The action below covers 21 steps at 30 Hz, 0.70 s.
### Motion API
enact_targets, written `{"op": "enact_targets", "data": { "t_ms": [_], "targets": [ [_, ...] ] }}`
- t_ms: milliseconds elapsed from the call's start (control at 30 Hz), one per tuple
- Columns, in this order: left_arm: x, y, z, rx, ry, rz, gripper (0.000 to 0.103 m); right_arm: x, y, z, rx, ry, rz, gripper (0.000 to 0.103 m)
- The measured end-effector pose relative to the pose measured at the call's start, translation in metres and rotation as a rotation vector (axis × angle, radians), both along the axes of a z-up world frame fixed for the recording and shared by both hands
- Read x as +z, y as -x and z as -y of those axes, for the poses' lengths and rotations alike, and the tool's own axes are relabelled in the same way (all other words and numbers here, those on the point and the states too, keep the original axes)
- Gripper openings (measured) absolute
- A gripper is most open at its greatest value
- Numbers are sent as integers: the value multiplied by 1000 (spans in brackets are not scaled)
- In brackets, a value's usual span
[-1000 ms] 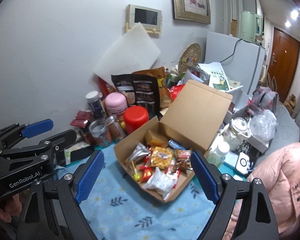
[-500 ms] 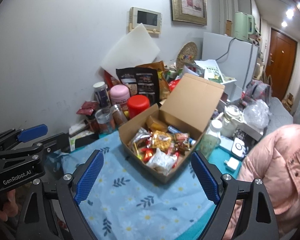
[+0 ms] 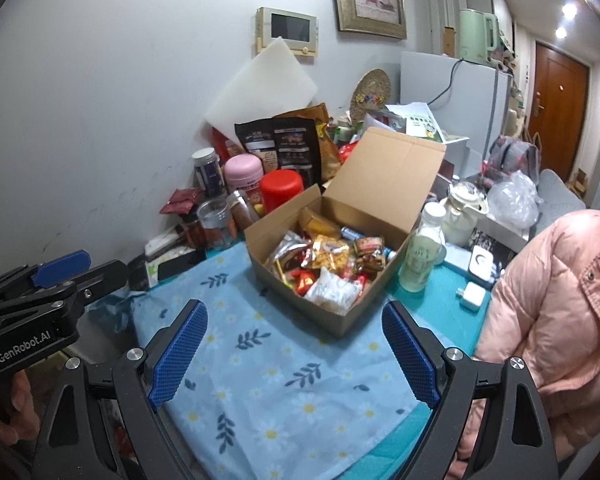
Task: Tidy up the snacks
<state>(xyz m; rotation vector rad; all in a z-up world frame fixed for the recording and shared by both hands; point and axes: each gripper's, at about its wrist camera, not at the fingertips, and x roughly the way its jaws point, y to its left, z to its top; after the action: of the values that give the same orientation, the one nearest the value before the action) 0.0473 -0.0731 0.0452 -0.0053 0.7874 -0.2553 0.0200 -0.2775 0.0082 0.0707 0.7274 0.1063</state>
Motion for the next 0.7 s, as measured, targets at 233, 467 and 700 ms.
{"op": "enact_targets", "data": {
  "t_ms": [233, 467, 700],
  "targets": [
    [-4, 11, -5, 20, 18, -12, 60, -5, 12, -3, -3, 0, -3, 90],
    [-5, 18, -8, 31, 9, -11, 60, -4, 17, -6, 5, 3, -2, 90],
    [-6, 20, -12, 45, 6, -20, 60, -6, 19, -12, 22, 10, -12, 90]
  ]
}}
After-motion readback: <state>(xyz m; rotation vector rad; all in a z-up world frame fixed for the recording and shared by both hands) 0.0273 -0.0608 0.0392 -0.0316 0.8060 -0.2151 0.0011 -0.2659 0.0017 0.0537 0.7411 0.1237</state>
